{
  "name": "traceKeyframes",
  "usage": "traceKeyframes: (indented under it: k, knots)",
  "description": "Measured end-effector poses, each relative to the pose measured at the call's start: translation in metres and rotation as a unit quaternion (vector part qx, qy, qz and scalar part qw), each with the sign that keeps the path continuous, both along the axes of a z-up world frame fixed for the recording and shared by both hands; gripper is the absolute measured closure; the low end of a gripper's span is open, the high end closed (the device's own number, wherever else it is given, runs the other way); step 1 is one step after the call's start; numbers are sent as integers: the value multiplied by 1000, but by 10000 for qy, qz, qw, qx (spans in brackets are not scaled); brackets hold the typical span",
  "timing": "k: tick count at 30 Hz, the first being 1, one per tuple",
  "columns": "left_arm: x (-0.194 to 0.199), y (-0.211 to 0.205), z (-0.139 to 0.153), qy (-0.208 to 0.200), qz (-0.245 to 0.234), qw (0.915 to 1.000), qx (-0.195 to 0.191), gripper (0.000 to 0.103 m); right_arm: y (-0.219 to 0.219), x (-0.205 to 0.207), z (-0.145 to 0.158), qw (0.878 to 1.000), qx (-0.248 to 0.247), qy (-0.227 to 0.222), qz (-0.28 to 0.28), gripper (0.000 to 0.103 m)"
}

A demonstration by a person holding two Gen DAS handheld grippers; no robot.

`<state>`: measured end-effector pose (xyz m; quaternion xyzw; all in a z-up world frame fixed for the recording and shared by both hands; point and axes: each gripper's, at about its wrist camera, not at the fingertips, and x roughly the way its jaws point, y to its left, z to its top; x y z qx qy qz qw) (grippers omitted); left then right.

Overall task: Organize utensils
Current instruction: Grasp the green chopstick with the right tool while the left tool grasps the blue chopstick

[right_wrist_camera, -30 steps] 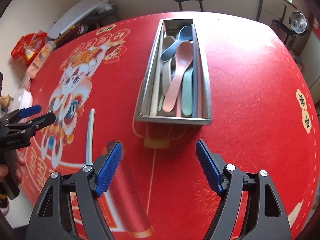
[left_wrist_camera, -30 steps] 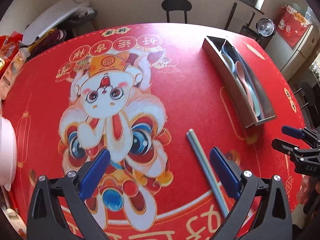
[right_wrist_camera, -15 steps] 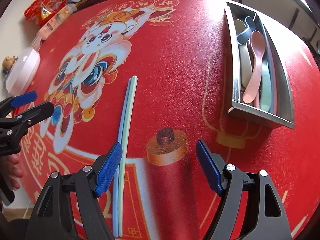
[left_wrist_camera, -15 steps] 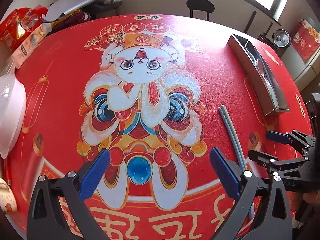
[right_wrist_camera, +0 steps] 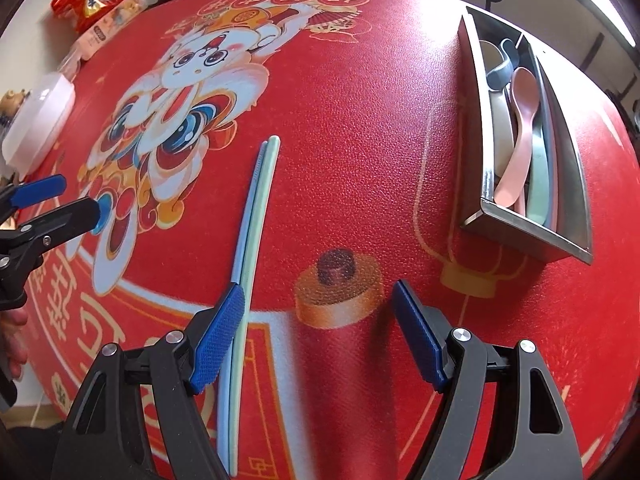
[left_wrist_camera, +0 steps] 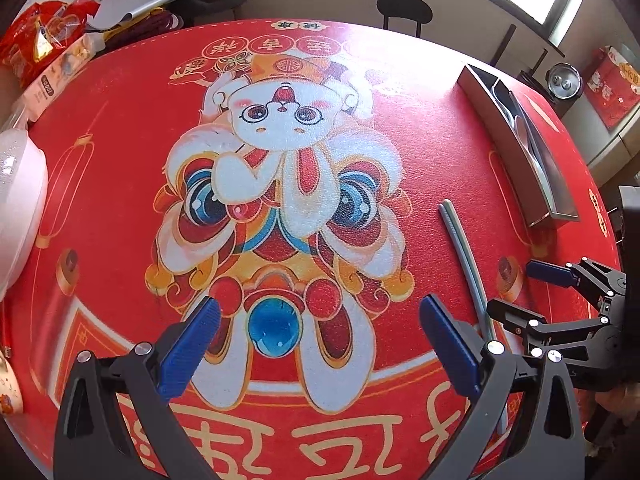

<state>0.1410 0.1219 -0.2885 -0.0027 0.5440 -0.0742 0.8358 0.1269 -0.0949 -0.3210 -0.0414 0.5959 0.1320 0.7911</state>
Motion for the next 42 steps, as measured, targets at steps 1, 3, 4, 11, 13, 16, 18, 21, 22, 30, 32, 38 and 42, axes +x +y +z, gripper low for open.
traceKeyframes:
  k: [1,3,4,11,13,16,18,21,22,30,32,38,42]
  knots:
    - [0,-3,0,3,-26,10000,6,6,1,-1,0,10000,-27,15,8,29]
    - [0,-7,-1,10,-56,10000,8,6,2,-2,1,10000,-64,34,49,29]
    - [0,-8,-2,18,-61,10000,9,6,2,-2,1,9999,-58,51,75,29]
    - [1,-10,-1,19,-63,10000,23,6,8,-4,-2,9996,-155,144,204,28]
    - [1,-10,-1,28,-44,10000,22,6,9,-2,-3,9996,-154,158,182,28]
    - [1,-9,-2,88,-19,10000,-15,6,7,-2,-4,9991,-368,148,142,28]
    - [0,-10,-5,156,-15,9999,-2,6,0,-3,-4,9991,-374,173,31,28]
    - [-2,-17,-7,294,-91,9994,-167,6,-15,-6,-1,9994,-283,169,-93,39]
    - [-4,-21,-8,313,-129,9992,-213,6,-19,-8,0,9994,-308,140,-103,50]
    - [-11,-65,-11,498,-620,9966,-230,26,-50,-20,2,9994,-109,98,-317,87]
    - [-12,-74,-14,574,-729,9953,-293,35,-56,-23,2,9993,-67,96,-347,92]
    - [-17,-102,-22,691,-1132,9906,-337,74,-69,-28,3,9989,134,133,-427,94]
    - [-21,-117,-30,768,-1292,9883,-263,88,-71,-28,2,9987,233,144,-420,94]
